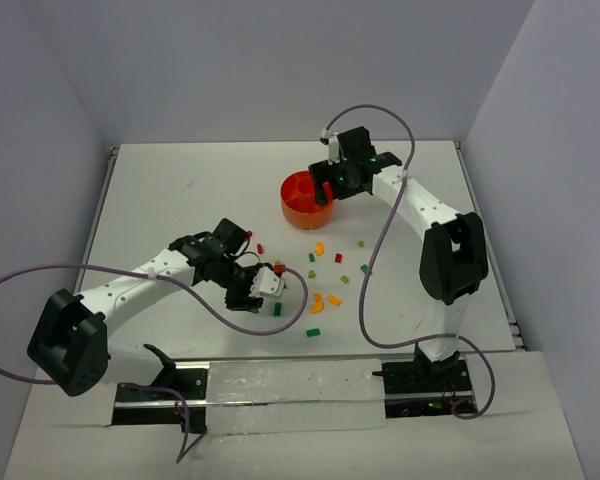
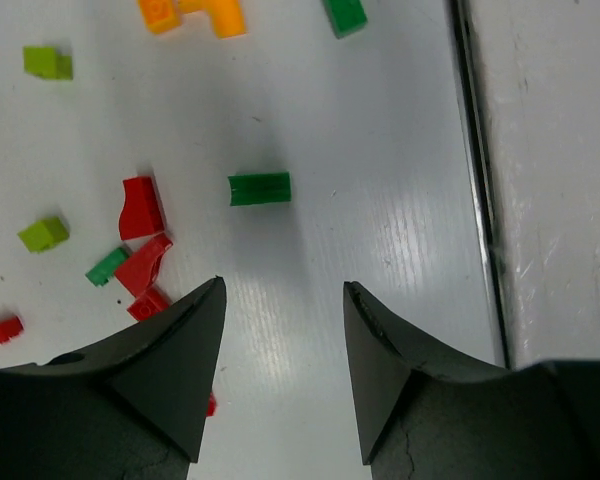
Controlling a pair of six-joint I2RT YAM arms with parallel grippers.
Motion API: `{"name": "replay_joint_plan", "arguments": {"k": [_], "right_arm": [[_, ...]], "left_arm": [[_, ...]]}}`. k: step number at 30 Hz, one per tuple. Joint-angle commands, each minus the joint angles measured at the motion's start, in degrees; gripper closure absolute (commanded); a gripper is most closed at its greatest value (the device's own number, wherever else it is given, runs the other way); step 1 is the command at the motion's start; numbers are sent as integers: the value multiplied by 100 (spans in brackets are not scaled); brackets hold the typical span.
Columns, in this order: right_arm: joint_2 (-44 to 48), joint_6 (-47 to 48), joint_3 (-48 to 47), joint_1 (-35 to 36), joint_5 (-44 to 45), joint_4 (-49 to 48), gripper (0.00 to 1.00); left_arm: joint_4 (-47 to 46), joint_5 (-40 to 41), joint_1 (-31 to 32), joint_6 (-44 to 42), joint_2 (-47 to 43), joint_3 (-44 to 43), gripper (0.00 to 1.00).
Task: Sort the legos into containers by color
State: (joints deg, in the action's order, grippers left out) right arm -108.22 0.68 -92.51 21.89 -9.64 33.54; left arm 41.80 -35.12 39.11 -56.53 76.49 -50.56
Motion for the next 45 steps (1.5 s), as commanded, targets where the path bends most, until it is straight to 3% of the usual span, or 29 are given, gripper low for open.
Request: {"name": "replay_joint_plan", "arguments": {"k": [1, 11, 17, 25, 38, 45], "right_arm": [[551, 2, 86, -96, -121, 102, 8], [963, 123, 264, -456, -350, 345, 4], [1193, 178, 447, -776, -404, 435, 3], [1338, 196, 594, -1037, -451, 470, 3], [1304, 250, 719, -1136, -388, 514, 2], [1334, 293, 821, -1173, -327, 522, 2]], "left_arm": [[443, -399, 160, -1846, 173, -416, 39], [617, 426, 772, -4601, 1355, -1165, 40], [586, 826, 850, -5544, 1701, -1073, 41], [400, 1016, 879, -6089, 1879, -763, 42], [518, 918, 1013, -6268, 2087, -672, 44], [661, 975, 1046, -6333, 2323, -831, 51]]}}
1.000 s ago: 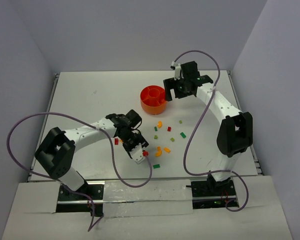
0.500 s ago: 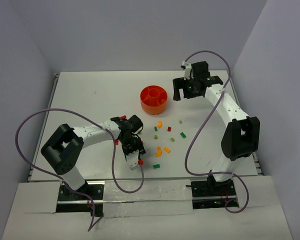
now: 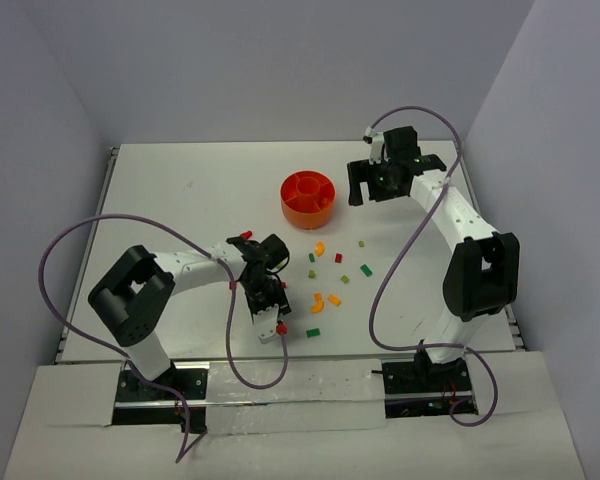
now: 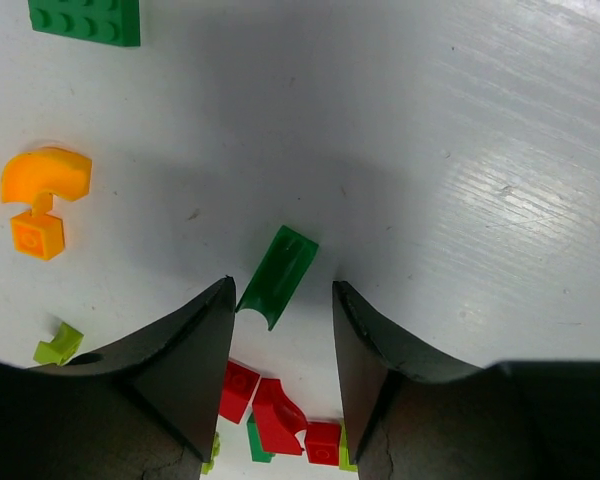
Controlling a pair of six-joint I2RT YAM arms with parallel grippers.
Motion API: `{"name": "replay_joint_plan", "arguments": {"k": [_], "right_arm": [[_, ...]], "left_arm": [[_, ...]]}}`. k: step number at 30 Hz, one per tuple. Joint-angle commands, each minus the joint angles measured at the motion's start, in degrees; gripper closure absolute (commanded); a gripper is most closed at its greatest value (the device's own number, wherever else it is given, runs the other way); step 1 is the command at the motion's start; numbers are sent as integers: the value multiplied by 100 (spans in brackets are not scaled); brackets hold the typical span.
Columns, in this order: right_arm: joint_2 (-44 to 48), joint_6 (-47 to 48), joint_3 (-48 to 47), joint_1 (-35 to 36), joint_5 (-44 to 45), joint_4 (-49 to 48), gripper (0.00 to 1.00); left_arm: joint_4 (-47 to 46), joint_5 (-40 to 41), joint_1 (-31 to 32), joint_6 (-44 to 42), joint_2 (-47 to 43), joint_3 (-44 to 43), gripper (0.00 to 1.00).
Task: Sort the legos into containers by color
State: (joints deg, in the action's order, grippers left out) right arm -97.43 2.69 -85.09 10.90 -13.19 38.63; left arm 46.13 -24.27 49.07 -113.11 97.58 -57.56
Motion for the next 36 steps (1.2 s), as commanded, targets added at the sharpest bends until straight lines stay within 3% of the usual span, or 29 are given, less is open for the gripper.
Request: {"name": "replay_joint_plan", "arguments": {"k": [1, 3, 9, 19, 22, 24, 31, 36], "right_arm": [[264, 100, 99, -79, 41, 19, 2], [286, 109, 133, -88, 62, 22, 2], [267, 116, 236, -113, 34, -25, 2], [188, -27, 376, -113, -204, -303, 2], [141, -61, 324, -115, -256, -315, 2], [101, -85, 291, -115, -281, -352, 2], [-22, -129, 291, -115, -294, -391, 2], [-40, -129, 322, -115, -254, -408, 2]], "left_arm": [[239, -104, 55, -677, 231, -147, 54], [256, -95, 50, -625, 235, -159, 63], [387, -237, 48, -107, -11, -174, 77], [534, -870, -317, 2918, -625, -846, 100], [444, -955, -478, 3684, -722, -1200, 100], [187, -939, -729, 4684, -694, -1529, 100], [-635, -580, -1646, 6516, 232, -3044, 100], [-1051, 26, -1721, 6735, 811, -3908, 100]]}}
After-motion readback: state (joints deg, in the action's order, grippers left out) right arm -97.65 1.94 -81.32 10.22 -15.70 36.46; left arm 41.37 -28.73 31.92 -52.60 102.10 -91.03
